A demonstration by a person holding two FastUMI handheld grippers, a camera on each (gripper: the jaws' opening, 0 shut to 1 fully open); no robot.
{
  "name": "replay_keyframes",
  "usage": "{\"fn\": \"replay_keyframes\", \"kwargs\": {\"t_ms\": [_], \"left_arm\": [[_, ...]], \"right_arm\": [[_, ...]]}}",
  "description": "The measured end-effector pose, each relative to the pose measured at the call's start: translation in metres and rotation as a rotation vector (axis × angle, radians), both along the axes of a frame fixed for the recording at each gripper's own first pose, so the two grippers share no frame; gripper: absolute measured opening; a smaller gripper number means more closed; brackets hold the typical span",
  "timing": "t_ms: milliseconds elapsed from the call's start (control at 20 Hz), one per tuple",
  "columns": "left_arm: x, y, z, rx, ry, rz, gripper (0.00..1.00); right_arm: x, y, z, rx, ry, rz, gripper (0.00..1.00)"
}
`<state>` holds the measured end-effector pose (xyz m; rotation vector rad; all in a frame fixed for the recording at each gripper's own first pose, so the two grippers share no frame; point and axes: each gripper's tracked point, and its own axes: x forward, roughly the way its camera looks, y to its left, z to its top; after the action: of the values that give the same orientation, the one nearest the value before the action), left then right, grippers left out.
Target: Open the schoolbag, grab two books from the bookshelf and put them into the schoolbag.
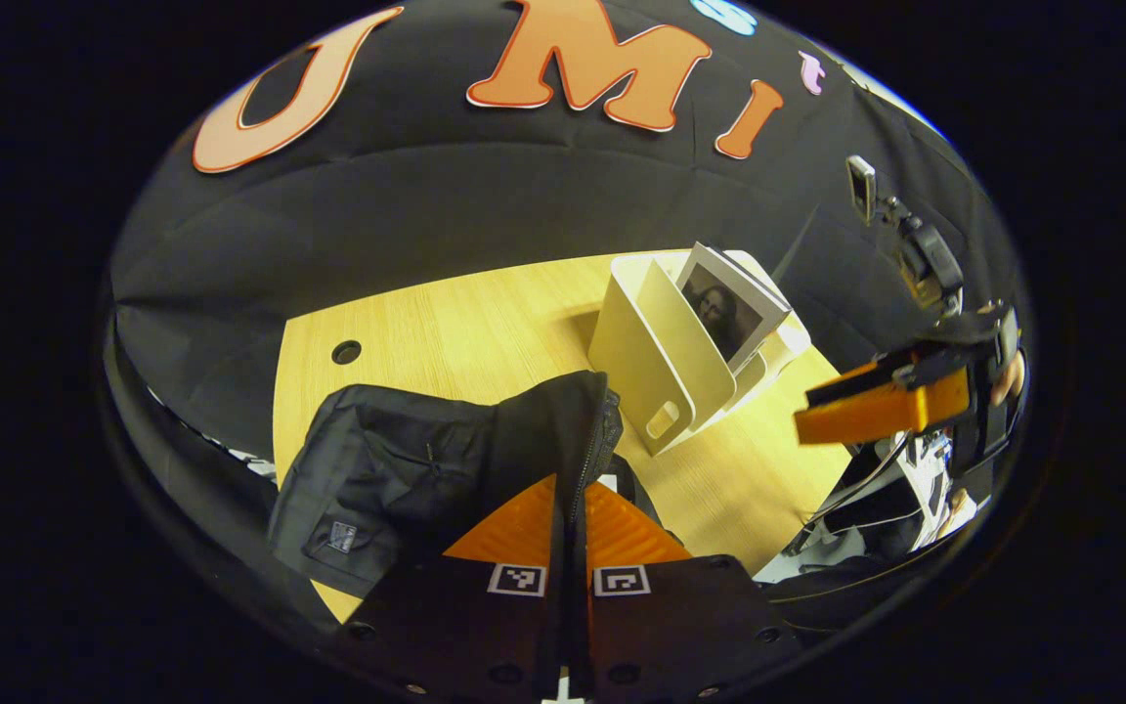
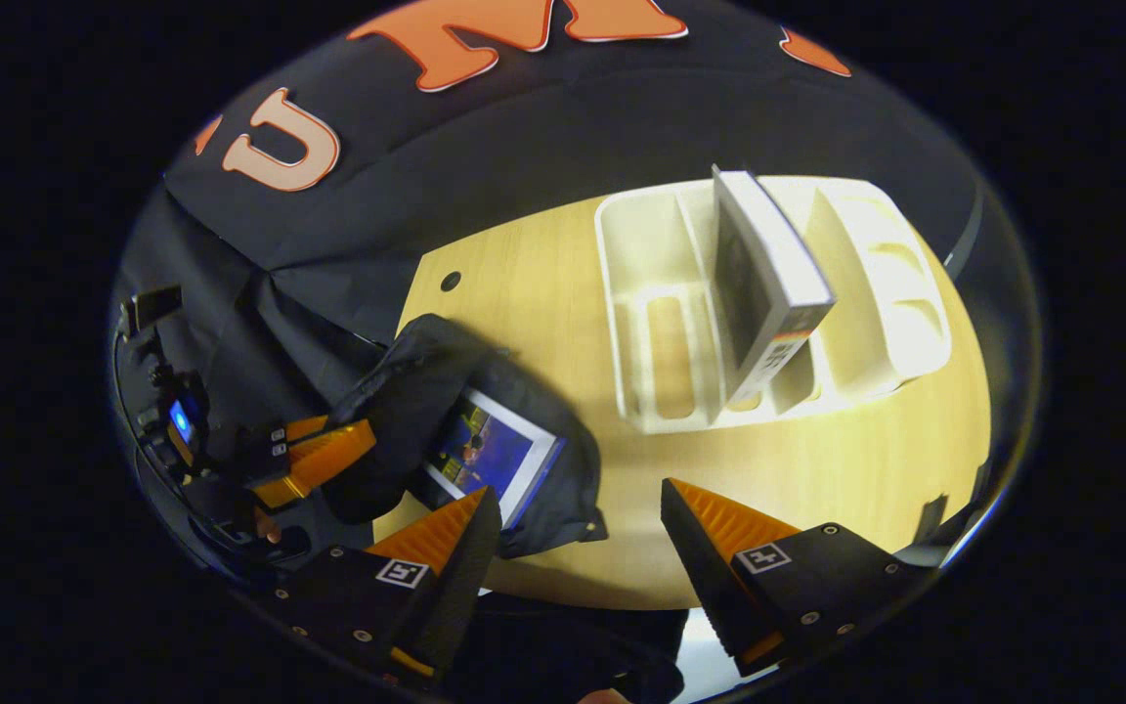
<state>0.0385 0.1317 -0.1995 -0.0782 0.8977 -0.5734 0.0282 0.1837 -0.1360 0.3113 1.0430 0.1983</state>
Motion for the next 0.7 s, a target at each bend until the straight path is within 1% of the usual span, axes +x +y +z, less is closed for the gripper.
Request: {"fn": "replay_keyframes", "kwargs": {"t_ms": [100,200,250,400,550,600,700], "left_arm": [[0.000,-0.002,-0.006,0.007,0.010,0.035,0.04],[-0.001,-0.004,-0.012,-0.001,0.033,0.069,0.04],[-0.001,-0.008,-0.015,-0.007,0.047,0.086,0.04],[0.000,-0.011,-0.023,0.003,0.078,0.146,0.04],[0.002,-0.013,-0.026,0.031,0.091,0.192,0.04],[0.003,-0.013,-0.026,0.041,0.095,0.207,0.04],[0.004,-0.014,-0.025,0.062,0.102,0.233,0.04]], "right_arm": [[0.012,-0.020,0.014,-0.014,-0.004,0.014,0.98],[0.032,-0.038,0.027,0.000,-0.003,-0.005,0.98],[0.041,-0.049,0.028,-0.012,-0.001,-0.006,0.98],[0.073,-0.078,0.022,-0.067,0.008,0.010,0.98],[0.109,-0.092,0.013,-0.099,0.031,0.041,0.98],[0.120,-0.093,0.007,-0.095,0.044,0.048,0.98],[0.140,-0.088,-0.008,-0.052,0.085,0.051,0.98]]}}
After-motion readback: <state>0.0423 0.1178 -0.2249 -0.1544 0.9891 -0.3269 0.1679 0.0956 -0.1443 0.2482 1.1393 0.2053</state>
